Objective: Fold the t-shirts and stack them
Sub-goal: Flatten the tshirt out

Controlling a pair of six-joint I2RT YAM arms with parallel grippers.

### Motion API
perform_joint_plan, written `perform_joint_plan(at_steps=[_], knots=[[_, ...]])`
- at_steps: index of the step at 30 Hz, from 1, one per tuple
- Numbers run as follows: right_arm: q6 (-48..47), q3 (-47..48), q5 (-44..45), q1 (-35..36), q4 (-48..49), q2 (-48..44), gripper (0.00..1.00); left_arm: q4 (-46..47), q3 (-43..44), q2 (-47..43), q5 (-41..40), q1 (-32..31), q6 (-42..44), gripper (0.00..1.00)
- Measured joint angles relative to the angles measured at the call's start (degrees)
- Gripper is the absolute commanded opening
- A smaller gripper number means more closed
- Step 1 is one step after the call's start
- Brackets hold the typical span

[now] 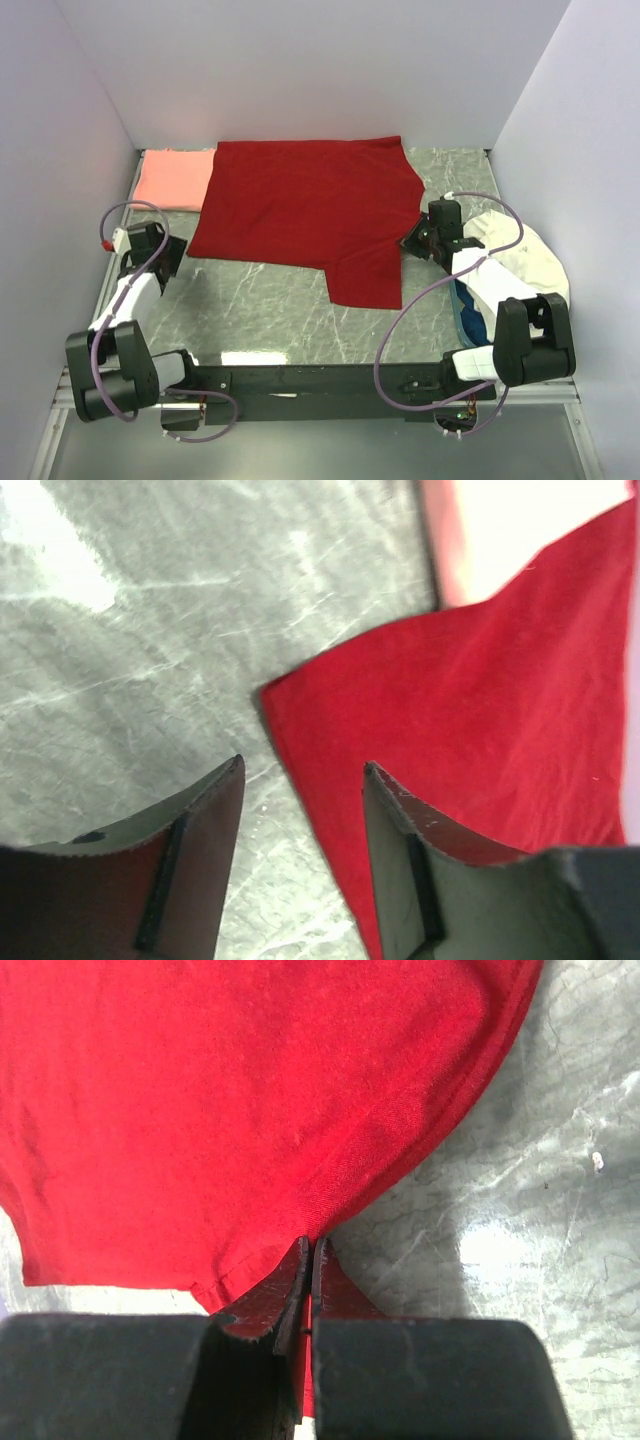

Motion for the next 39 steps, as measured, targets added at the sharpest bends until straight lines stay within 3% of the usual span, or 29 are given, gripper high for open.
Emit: perform_joint_plan(at_steps=[11,17,31,37,39], knots=[[-0.3,-0.2,-0.2,0.0,0.4,0.0,0.0,0.0,2.4,9.8,-4.8,-3.6,-2.5,0.51],[-0.5,-0.2,-0.3,-0.1,0.7,0.1,0.0,1.3,4.9,13.7,-6.6,-3.7,-2.6,0.42],[-0.5,-0.2,-1.3,-0.6,1.6,0.8,0.0,1.5,7.7,20.2,-8.8,-5.3,-3.0,0.41],[-0.5,-0.2,-1.5,-0.6,1.8,1.2,0.0,1.8,9.3,22.4,-9.4,-5.8,-3.1,0.26],[-0.5,-0.2,-1.5,-0.7,1.8,1.2,0.0,1.8,9.8,23.1,-9.4,-5.8,-3.0,0.16]])
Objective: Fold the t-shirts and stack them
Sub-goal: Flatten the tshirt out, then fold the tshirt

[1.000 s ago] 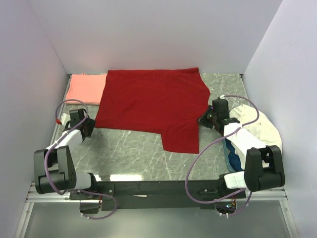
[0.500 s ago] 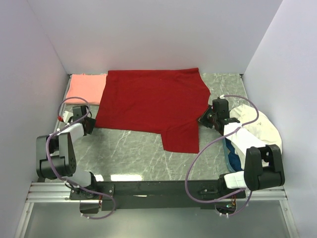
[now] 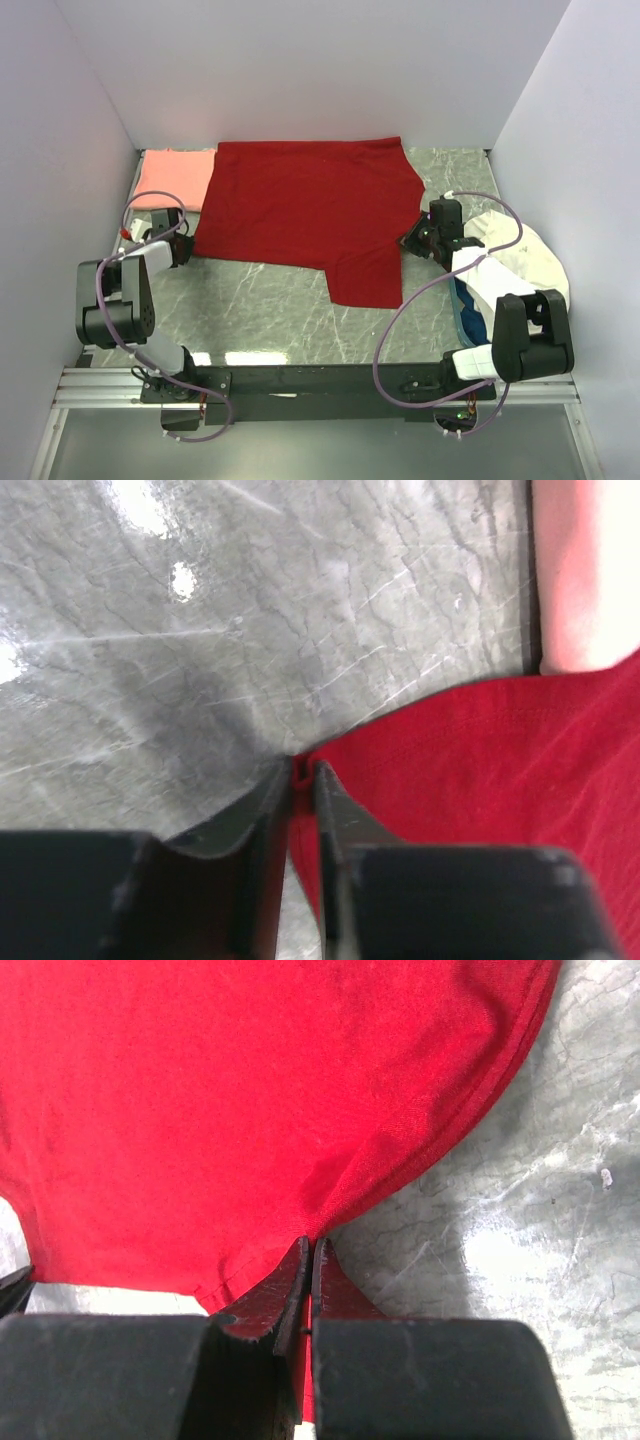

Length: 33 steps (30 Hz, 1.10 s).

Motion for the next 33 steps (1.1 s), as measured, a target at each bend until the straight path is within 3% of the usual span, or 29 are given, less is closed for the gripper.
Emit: perform_joint_plan(at_steps=[2,10,22,33], knots=[[0.0,0.0,0.0,-0.1,0.0,0.0,0.0,0.2,0.2,0.5,0.0,0.0,0.0,0.01],[-0.7,-2.1,0.5,-0.4,-1.4,-1.2,0.0,-0.7,-0.8,-3.0,0.4,0.0,0.2,0.0],[-1.2,-9.1,2.0,-1.0,-7.7,-13.6,0.0,-9.0,-8.6,-27.6,-3.1,-0.3,0.8,0.0],[-0.7,-14.9,1.6,-1.0,-16.0,-31.9,0.0,-20.2,-12.5,-48.4,-6.2,-0.3,2.6,0.0]])
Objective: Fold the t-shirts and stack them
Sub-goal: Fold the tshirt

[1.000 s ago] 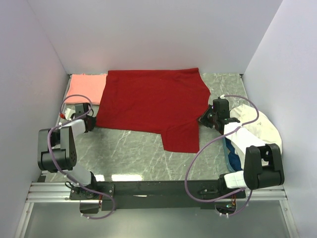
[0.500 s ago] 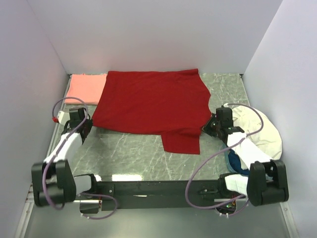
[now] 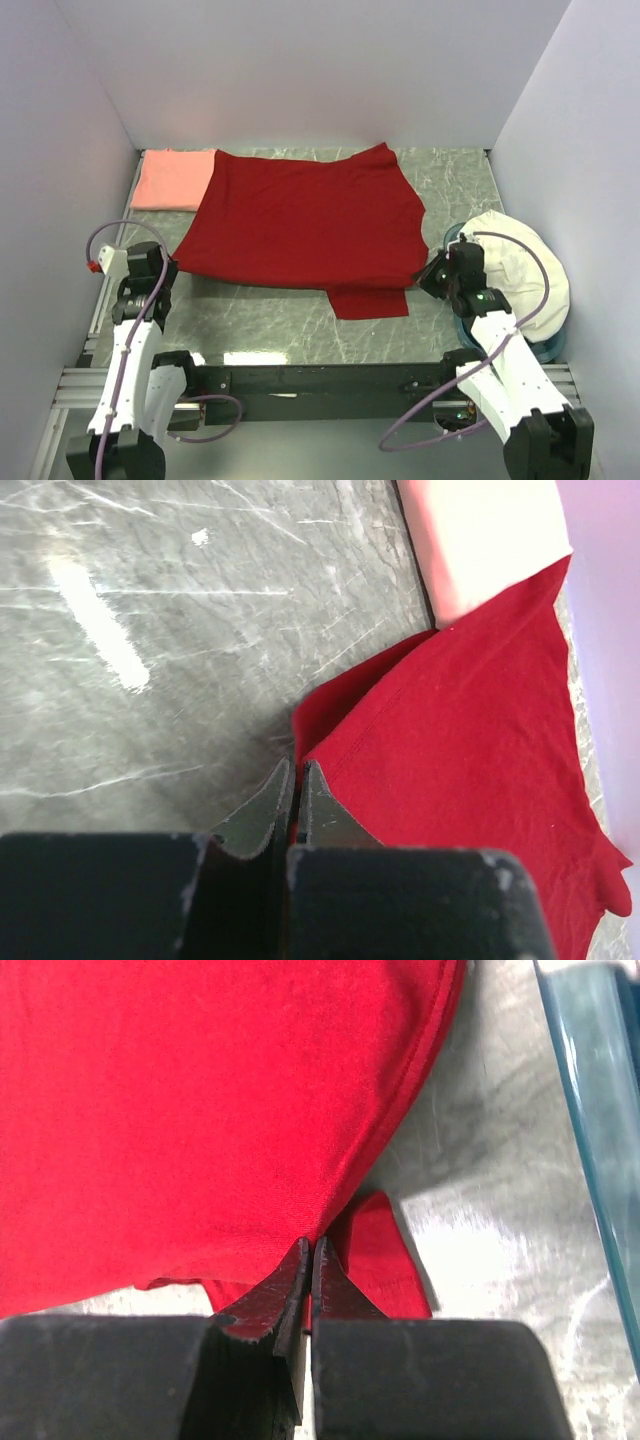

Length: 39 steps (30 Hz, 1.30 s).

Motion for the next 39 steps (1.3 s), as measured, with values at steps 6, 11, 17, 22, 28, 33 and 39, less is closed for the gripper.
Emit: perform_joint_plan(at_steps=[6,11,17,22,28,33,39], knots=[[0.6,-1.4,-0.3,-0.1,-5.3,-7.1,0.0,-4.3,-1.0,-4.8,-0.2,0.0,0.5,0.01],[1.0,-1.5,-1.0,-0.1,-7.2,-9.6,0.0,-4.9,-1.1,-5.5,0.3,0.0,1.2,0.01],[0.9,0.5,-1.4,-0.1,-6.6,-2.0,0.0,-0.5,-0.9,2.5,2.6,0.0,1.6,0.01],[0.7,4.7,-1.3,-0.1,-4.3,8.7,0.0,3.3,0.8,13.7,4.7,-0.1,1.5,0.01],[0.7,10.8,-1.3,-0.2,-1.0,18.2,0.0,5.9,8.4,24.9,4.8,-1.7,1.1,0.01],[0.8,15.5,-1.3,-0.2,0.7,25.2,0.0,7.3,14.6,32.8,4.7,-2.9,0.7,0.01],[0.8,21.5,-1.2,-0.5,1.9,33.0,0.0,6.8,21.1,41.6,4.7,-3.1,-0.2,0.01]])
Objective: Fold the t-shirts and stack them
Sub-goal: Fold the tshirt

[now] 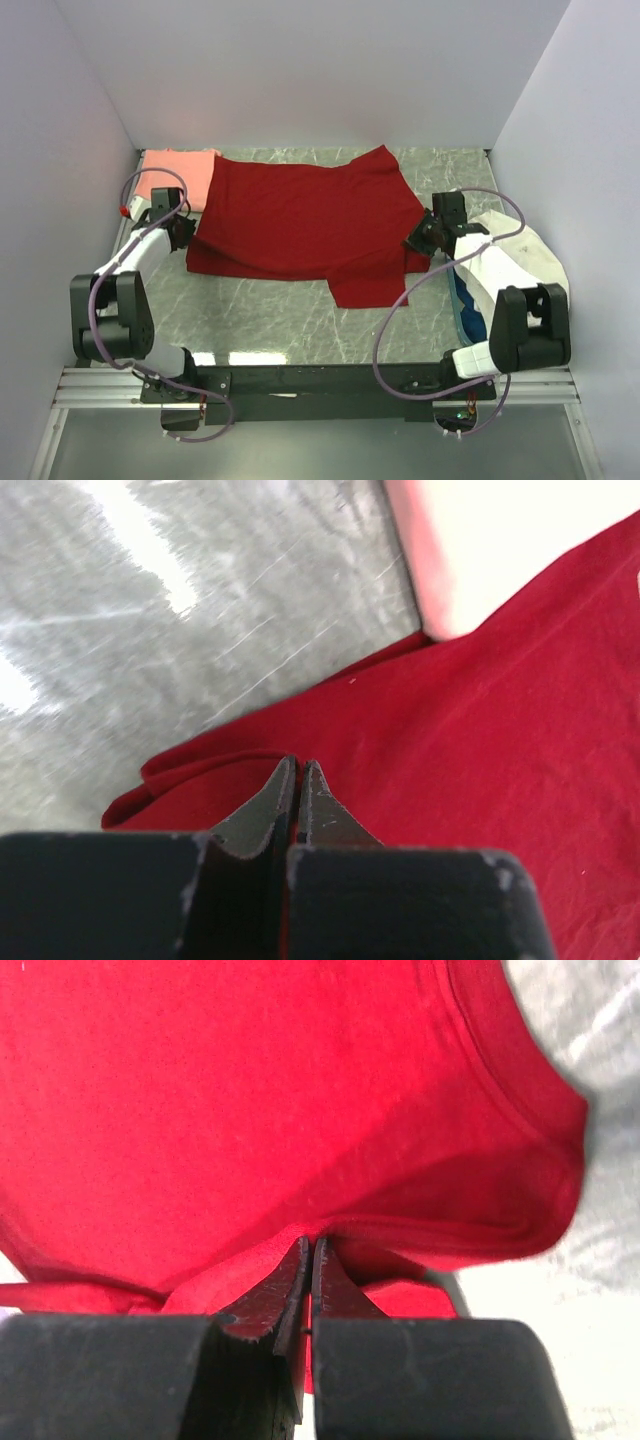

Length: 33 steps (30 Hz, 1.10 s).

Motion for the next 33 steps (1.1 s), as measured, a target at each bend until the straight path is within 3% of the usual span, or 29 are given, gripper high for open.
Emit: perform_joint_plan(at_steps=[10,33], knots=[[0.2,3.8,-0.7,-1.9,0.9,5.5,0.0,-0.4,5.4,5.4,-0.7,0.0,-0.3,0.01],[0.2,1.6,-2.1,-4.6,3.9,6.9,0.0,0.0,10.1,11.4,0.1,-0.1,-0.2,0.01]])
